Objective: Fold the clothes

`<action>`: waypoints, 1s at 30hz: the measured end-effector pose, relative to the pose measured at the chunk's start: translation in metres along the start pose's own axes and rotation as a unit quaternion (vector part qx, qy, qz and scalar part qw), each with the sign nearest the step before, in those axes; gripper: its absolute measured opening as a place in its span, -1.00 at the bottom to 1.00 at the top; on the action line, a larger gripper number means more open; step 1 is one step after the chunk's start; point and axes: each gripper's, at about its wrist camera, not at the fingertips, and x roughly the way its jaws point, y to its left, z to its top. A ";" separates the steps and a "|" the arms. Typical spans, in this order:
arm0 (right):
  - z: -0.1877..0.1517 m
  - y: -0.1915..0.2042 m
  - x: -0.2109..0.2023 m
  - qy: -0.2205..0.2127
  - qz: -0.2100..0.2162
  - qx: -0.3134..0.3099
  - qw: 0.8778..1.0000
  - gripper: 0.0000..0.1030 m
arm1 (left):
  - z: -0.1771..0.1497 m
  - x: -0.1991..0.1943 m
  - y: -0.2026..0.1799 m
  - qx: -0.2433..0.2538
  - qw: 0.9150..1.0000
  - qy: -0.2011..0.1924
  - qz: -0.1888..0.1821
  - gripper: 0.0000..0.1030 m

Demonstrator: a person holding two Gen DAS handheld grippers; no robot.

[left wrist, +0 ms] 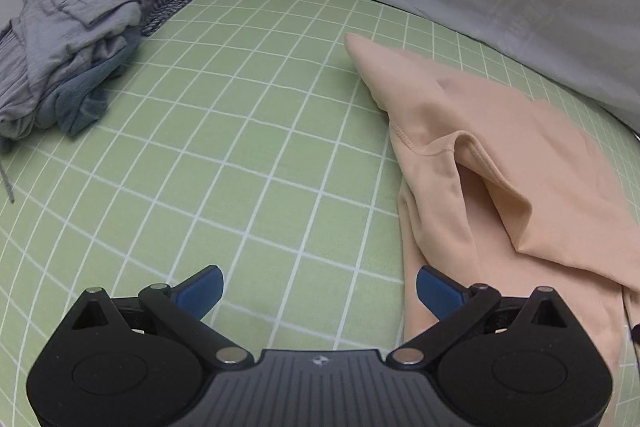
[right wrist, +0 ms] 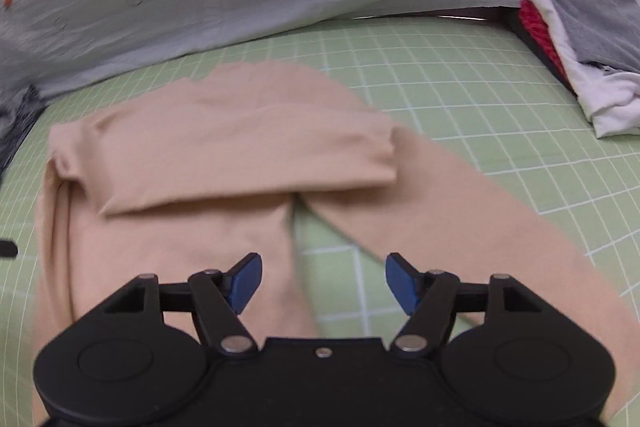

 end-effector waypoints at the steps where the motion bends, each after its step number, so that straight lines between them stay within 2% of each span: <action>1: 0.009 -0.009 0.007 -0.005 -0.006 0.019 1.000 0.35 | 0.005 0.006 -0.005 0.007 1.000 0.002 0.002 0.97; 5: 0.039 -0.033 0.026 -0.013 -0.019 0.070 0.997 0.43 | 0.023 0.032 -0.026 0.034 0.999 0.008 0.008 0.97; 9: 0.049 -0.037 0.042 -0.013 -0.001 0.069 0.998 0.55 | 0.039 0.055 -0.046 0.056 0.998 0.018 0.015 0.97; 13: 0.052 -0.034 0.061 0.005 0.006 0.072 0.997 0.55 | 0.044 0.072 -0.058 0.063 0.997 0.035 0.023 0.98; 18: 0.054 -0.032 0.068 0.005 0.012 0.070 0.997 0.52 | 0.043 0.078 -0.056 0.054 0.998 0.040 0.014 1.00; 19: 0.055 -0.032 0.069 0.003 0.015 0.069 0.997 0.47 | 0.043 0.078 -0.054 0.051 0.998 0.041 0.010 1.00; 20: 0.056 -0.031 0.069 0.002 0.019 0.068 0.998 0.27 | 0.042 0.078 -0.053 0.051 0.998 0.041 0.009 1.00; 21: 0.058 -0.030 0.070 0.003 0.024 0.065 0.998 -0.11 | 0.042 0.078 -0.053 0.052 0.998 0.041 0.008 1.00; 24: 0.065 -0.025 0.070 0.002 0.022 0.040 0.999 -0.79 | 0.041 0.078 -0.053 0.051 0.998 0.042 0.008 1.00; 26: 0.071 -0.021 0.064 -0.016 0.029 0.017 0.999 -0.90 | 0.043 0.076 -0.053 0.058 0.998 0.037 0.006 1.00; 28: 0.080 -0.018 0.055 -0.041 0.034 0.002 0.999 -0.91 | 0.046 0.072 -0.052 0.060 0.998 0.028 0.004 1.00; 30: 0.091 -0.020 0.045 -0.065 0.044 0.014 0.997 -0.92 | 0.050 0.068 -0.048 0.051 0.998 0.021 0.002 1.00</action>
